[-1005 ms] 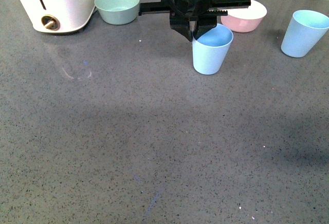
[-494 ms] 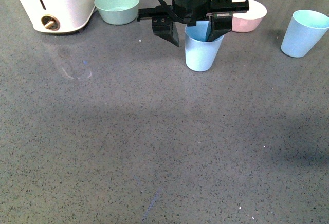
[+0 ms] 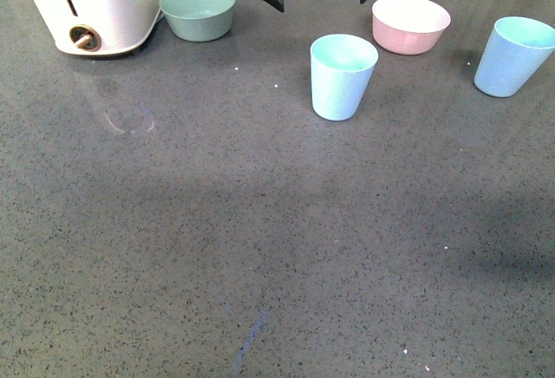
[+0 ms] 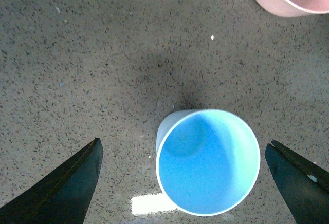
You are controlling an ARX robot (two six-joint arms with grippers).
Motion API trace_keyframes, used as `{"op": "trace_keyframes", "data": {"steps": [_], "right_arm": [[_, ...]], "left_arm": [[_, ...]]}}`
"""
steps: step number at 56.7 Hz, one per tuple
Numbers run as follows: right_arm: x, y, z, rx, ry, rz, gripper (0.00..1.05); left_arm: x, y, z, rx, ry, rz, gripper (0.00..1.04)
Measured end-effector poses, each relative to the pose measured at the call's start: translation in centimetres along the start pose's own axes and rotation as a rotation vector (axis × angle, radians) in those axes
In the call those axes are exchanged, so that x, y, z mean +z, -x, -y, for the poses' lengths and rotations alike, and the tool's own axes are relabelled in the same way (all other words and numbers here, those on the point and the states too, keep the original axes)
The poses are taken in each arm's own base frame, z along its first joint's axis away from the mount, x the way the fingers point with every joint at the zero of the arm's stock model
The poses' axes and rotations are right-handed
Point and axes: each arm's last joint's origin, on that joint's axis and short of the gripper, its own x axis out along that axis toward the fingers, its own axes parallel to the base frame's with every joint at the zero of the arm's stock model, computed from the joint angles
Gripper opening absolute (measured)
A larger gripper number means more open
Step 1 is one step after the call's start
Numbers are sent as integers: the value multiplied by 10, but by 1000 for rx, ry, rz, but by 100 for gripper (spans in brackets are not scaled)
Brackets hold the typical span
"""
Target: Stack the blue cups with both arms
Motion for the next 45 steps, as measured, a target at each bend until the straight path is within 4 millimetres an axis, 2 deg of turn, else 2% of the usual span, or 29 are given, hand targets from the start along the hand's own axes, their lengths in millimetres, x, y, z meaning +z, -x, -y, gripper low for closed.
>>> {"op": "trace_keyframes", "data": {"steps": [7, 18, 22, 26, 31, 32, 35, 38, 40, 43, 45], "right_arm": [[0, 0, 0, 0, 0, 0, 96], [0, 0, 0, 0, 0, 0, 96], [0, 0, 0, 0, 0, 0, 96], [0, 0, 0, 0, 0, 0, 96], [0, 0, 0, 0, 0, 0, 96], [0, 0, 0, 0, 0, 0, 96], [0, 0, 0, 1, 0, 0, 96], [0, 0, 0, 0, 0, 0, 96], [0, 0, 0, 0, 0, 0, 96], [0, 0, 0, 0, 0, 0, 96], [0, 0, 0, 0, 0, 0, 96]], "left_arm": [[-2, 6, -7, 22, -17, 26, 96], [6, 46, -22, -13, -10, 151, 96], [1, 84, -38, -36, 10, 230, 96], [-9, 112, -52, -50, 25, 276, 96], [-37, 164, -79, -59, 36, 363, 96], [-40, 168, -81, -58, 32, 390, 94], [-65, 199, -109, 86, -17, 740, 80], [-87, 218, -133, 105, -42, 896, 72], [-108, 233, -150, 136, -60, 981, 64], [-132, 245, -169, 154, -73, 1009, 57], [-155, 254, -184, 167, -89, 1009, 50]]}}
